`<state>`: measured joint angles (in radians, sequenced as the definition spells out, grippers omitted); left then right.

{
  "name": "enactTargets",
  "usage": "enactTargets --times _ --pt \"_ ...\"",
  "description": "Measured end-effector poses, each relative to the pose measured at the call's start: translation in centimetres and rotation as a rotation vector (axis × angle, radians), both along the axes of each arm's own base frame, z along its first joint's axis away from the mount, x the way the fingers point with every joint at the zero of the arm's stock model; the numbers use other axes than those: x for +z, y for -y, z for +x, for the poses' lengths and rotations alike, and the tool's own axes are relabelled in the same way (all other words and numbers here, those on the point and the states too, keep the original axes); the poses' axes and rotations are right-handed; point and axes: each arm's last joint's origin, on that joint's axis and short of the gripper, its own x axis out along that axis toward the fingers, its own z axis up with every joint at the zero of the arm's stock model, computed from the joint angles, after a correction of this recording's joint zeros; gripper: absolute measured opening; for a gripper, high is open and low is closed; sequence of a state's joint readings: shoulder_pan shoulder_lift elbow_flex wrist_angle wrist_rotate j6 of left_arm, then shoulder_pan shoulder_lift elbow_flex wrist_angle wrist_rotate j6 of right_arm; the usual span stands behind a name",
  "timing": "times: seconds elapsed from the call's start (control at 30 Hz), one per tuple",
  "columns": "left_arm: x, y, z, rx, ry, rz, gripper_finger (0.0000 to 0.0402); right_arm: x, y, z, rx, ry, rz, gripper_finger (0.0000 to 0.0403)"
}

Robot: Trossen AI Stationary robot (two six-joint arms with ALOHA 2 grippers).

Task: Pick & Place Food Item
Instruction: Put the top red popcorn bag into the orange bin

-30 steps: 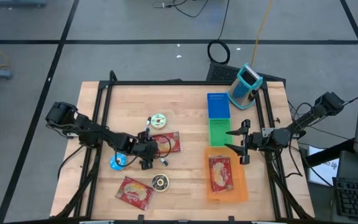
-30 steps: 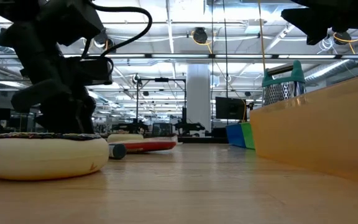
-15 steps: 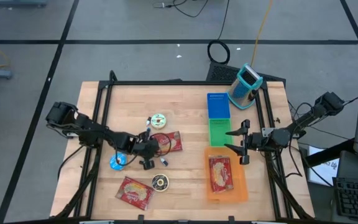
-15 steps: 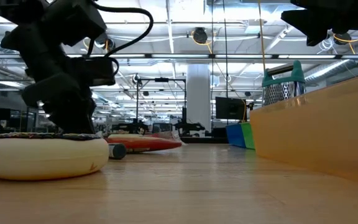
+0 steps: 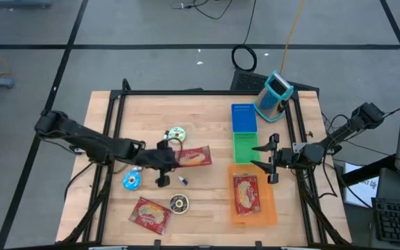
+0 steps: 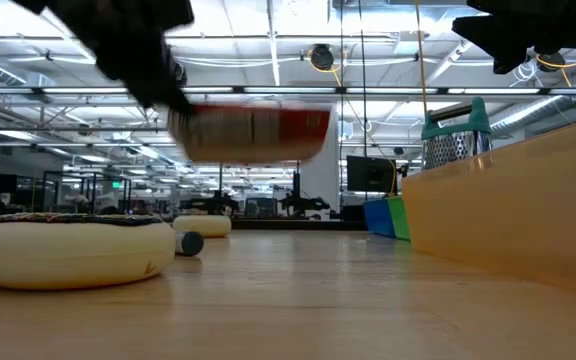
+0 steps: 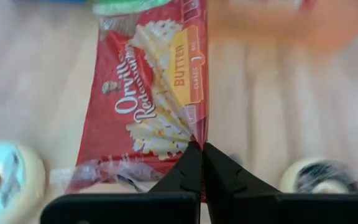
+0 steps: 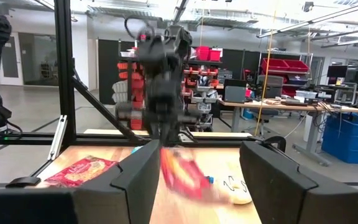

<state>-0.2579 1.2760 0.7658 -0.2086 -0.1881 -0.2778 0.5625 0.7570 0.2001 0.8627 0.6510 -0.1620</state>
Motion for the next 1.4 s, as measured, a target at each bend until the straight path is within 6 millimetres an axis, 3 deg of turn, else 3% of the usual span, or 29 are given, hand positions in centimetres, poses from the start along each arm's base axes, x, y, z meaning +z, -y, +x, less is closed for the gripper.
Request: enactTargets --times 0.27,0.43,0.57,0.87,1.17,1.4 --pt "6.3 -0.1 -1.7 -0.163 0.358 -0.032 0.0002 -0.3 0.3 0.5 -0.034 -0.012 0.009 0.0208" --pt "8.6 -0.2 -3.8 -0.348 0.482 -0.022 0.0001 -0.8 0.9 1.4 -0.084 -0.033 0.031 0.0208" --pt "9.4 -1.0 -6.4 -0.309 0.592 0.015 0.0001 -1.4 1.3 2.0 -0.119 -0.063 0.036 0.0208" --pt "5.9 -3.1 -9.7 -0.151 0.702 0.012 0.0 -2.0 2.1 2.6 -0.179 -0.092 0.038 0.0208" --pt "1.5 -4.9 -10.9 -0.045 0.755 0.009 0.0 -1.6 3.1 2.8 -0.224 -0.05 0.06 0.0208" --pt "-1.3 -5.6 -11.5 -0.101 0.891 -0.068 0.0 -2.0 3.9 3.3 -0.211 -0.055 0.125 0.0208"
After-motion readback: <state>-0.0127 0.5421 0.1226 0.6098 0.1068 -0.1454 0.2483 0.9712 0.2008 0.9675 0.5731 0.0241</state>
